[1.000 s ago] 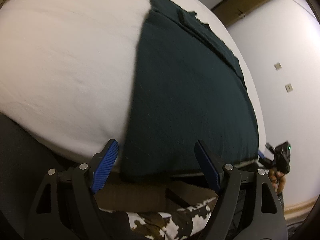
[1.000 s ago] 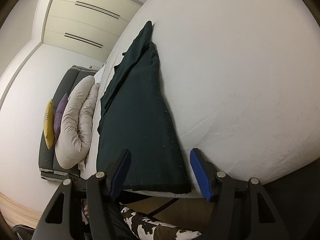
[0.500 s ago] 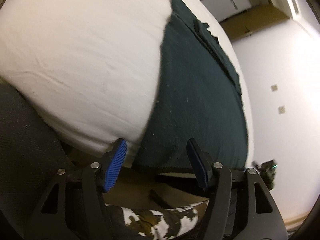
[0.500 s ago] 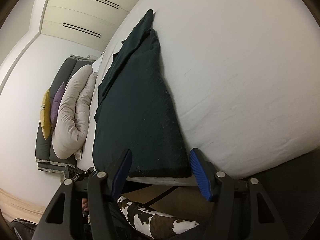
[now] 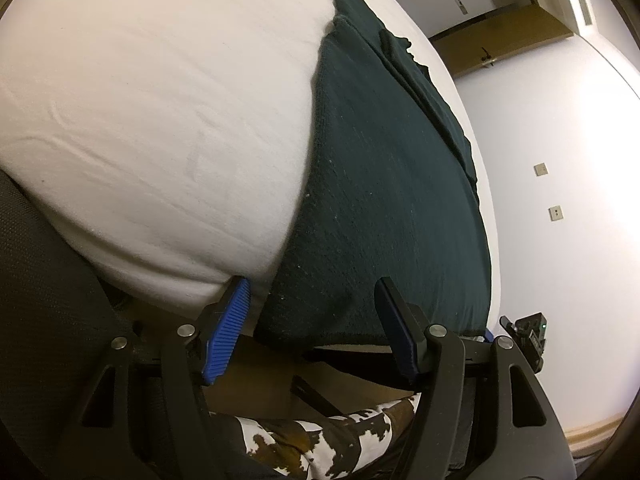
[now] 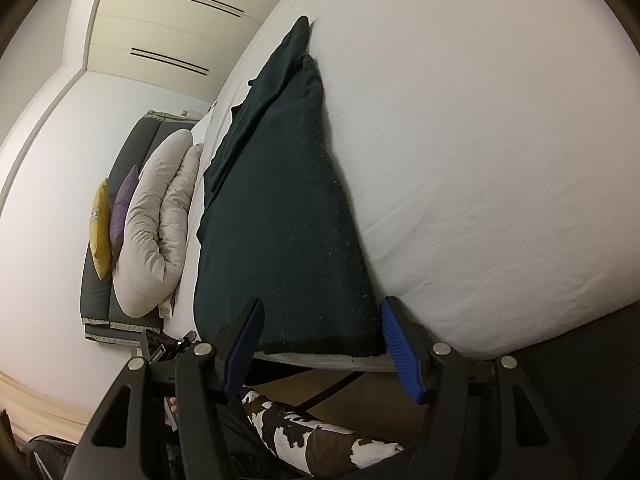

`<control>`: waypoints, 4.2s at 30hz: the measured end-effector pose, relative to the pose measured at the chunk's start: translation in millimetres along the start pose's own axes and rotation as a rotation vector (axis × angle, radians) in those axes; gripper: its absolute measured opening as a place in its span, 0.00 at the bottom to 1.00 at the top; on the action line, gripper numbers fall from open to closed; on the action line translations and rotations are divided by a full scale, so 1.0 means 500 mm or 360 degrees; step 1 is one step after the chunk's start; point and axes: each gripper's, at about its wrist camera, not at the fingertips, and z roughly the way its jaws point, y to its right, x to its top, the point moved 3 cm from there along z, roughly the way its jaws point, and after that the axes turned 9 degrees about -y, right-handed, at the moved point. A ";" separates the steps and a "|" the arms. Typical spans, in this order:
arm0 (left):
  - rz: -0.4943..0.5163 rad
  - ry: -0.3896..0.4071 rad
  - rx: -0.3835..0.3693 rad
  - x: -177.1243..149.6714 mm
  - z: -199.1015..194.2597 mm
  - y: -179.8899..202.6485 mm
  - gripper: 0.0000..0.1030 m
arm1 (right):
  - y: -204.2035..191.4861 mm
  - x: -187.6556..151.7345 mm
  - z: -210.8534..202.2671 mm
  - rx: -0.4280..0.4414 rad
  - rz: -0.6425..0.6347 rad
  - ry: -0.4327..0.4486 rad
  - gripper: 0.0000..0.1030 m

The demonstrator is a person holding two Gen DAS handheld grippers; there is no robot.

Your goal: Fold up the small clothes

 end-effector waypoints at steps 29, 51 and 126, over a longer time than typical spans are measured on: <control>0.0040 0.0041 -0.0251 0.000 -0.022 0.034 0.08 | -0.003 -0.002 0.005 -0.0101 -0.0053 -0.0089 0.08; 0.0030 0.0338 -0.0698 0.169 -0.153 0.139 0.07 | -0.200 0.157 -0.023 0.0289 -0.0210 0.0114 0.07; 0.0240 0.0216 0.0157 0.856 0.143 0.205 0.43 | -0.191 0.792 0.294 -0.0450 -0.0182 0.0171 0.29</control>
